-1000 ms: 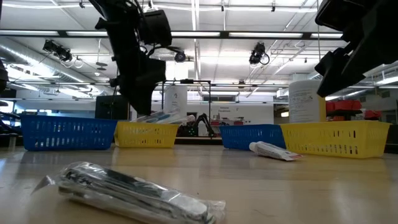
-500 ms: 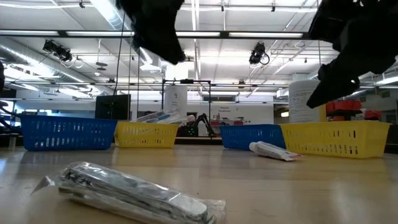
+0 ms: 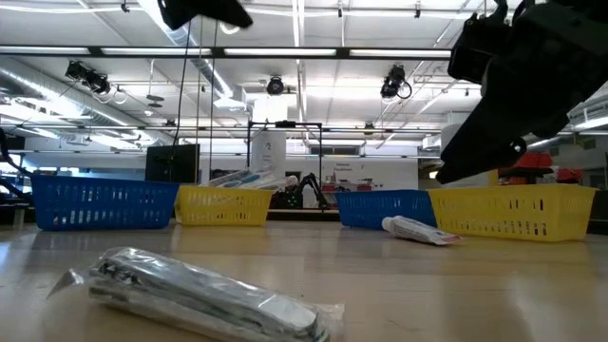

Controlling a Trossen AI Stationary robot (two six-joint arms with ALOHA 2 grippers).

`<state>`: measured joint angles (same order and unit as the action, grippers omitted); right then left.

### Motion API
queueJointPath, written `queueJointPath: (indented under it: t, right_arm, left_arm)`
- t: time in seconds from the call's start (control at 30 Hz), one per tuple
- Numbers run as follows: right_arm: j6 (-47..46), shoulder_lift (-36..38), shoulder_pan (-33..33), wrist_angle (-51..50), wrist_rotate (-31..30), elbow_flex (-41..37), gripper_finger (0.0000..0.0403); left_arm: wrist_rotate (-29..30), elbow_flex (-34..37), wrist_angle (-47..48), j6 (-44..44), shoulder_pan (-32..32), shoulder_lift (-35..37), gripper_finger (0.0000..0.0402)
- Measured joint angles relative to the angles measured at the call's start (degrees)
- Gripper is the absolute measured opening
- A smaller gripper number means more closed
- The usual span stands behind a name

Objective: Pick & Place Travel size toiletries
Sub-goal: Put the nail cutter into the right yellow bin

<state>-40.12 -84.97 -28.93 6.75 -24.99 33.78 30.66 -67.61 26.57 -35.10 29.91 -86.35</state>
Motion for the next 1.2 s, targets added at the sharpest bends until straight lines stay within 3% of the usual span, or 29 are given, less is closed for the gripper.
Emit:
queueJointPath:
  t: [0.27, 0.53, 1.0, 1.2]
  right_arm:
    - [0.0, -0.4, 0.0, 0.5, 0.1, 0.0, 0.0256]
    - [0.5, -0.7, 0.0, 1.0, 0.1, 0.0, 0.0253]
    - [-0.1, -0.7, 0.0, 1.5, 0.1, 0.0, 0.0227]
    - [0.1, -0.7, 0.0, 3.2, 0.1, 0.0, 0.0232]
  left_arm:
    - [-7.9, -0.2, -7.0, -1.1, 5.5, -3.8, 0.0164]
    - [-16.9, 0.0, -6.0, -6.2, 10.4, -11.4, 0.0164]
    - [-22.6, 0.0, -1.0, -14.2, 15.4, -19.7, 0.0164]
    - [-21.9, 0.0, 1.2, -14.2, 15.8, -23.0, 0.0164]
